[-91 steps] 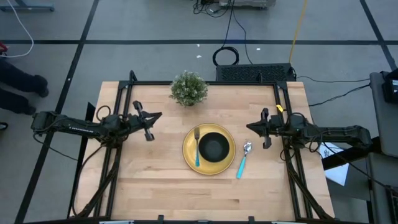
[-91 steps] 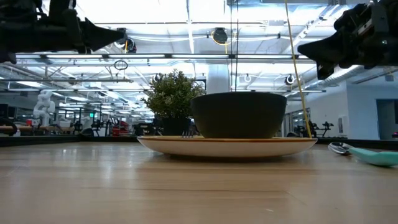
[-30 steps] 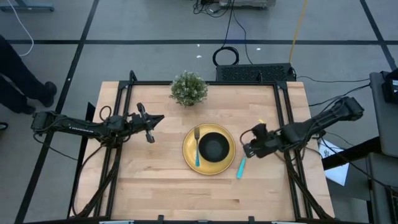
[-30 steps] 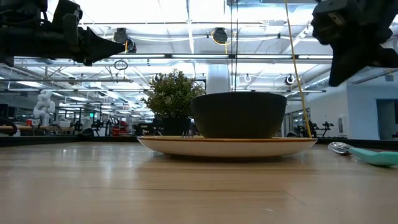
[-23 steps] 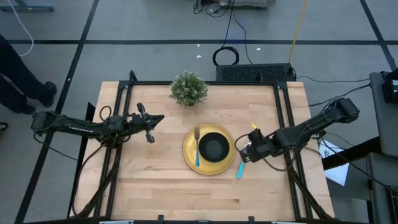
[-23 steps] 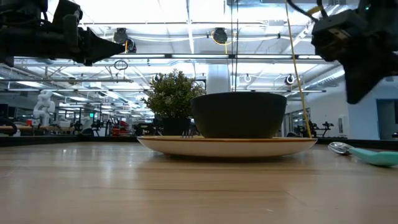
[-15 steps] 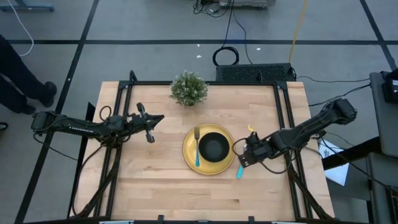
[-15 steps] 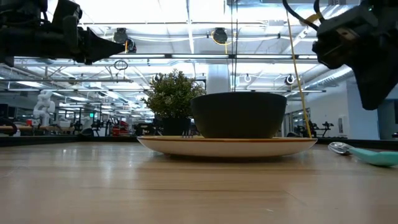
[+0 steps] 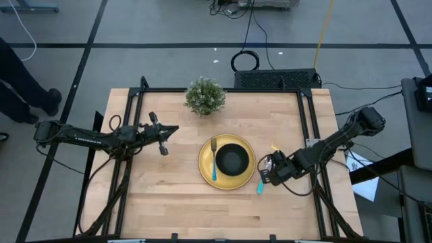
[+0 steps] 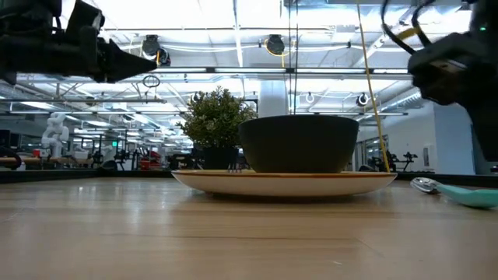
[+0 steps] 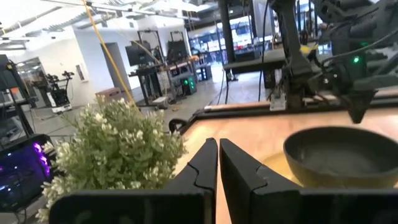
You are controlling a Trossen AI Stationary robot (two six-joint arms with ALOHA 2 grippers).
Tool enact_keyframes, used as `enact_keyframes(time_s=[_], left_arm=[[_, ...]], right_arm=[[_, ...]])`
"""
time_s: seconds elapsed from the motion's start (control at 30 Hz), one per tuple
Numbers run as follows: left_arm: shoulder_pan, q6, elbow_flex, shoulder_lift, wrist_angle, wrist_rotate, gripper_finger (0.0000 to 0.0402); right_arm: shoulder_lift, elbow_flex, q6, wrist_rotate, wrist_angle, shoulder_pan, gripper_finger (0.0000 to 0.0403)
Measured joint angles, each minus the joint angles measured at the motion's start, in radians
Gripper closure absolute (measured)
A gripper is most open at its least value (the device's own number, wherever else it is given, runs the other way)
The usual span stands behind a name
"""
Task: Set table place
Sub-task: Put the blue spoon into the black bowl on the yellow plate
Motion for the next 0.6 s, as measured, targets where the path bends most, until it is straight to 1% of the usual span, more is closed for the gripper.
enact_keyframes(time_s=[0.1,0.17,0.27,0.33,0.47,0.6], left_arm=[[0.0,-0.001,0.0,0.0,-0.034,-0.001,0.0378],[0.0,-0.008,0.0,0.0,-0.069,-0.001,0.0378],[0.0,-0.017,0.0,0.0,-0.1,-0.001,0.0378],[0.0,-0.004,0.0,0.0,-0.113,-0.002,0.0378],[0.0,0.003,0.0,0.0,-0.116,-0.002,0.0378],[0.0,0.031,0.0,0.0,-0.116,-0.002,0.0378]], right_arm=[[0.0,-0.048,0.203,-0.002,0.093,0.02,0.0392],[0.0,-0.078,0.273,-0.002,0.179,0.023,0.0383],[0.0,-0.101,0.312,-0.002,0.304,0.022,0.0371],[0.0,-0.111,0.335,0.004,0.351,0.022,0.0366],[0.0,-0.114,0.334,0.009,0.352,0.022,0.0365],[-0.001,-0.114,0.287,0.016,0.298,0.06,0.0372]])
